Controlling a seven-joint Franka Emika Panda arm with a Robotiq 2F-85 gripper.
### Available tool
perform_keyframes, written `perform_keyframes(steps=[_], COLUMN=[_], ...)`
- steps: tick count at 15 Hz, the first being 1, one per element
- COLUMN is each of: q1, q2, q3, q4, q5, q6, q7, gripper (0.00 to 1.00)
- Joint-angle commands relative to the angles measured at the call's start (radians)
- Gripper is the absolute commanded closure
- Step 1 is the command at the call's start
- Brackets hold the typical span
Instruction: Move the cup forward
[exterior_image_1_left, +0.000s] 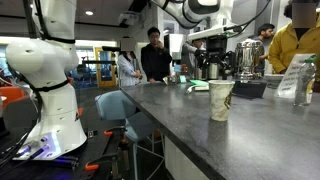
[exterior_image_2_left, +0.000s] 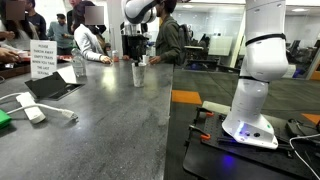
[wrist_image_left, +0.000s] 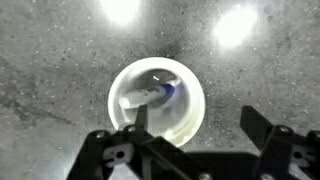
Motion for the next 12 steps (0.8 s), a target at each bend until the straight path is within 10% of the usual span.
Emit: perform_keyframes(steps=[1,3,12], q1=[-0.018,-0.022,-0.04], q2=[0.045,0.062,0.087], q3=[0.022,0.024,0.036], q4=[0.052,0.057,0.053], q5=[-0.01,-0.003,-0.001], q6=[-0.046,-0.05,-0.031], q7=[0.025,0.031,0.009], gripper=[0.0,0.03,0.78])
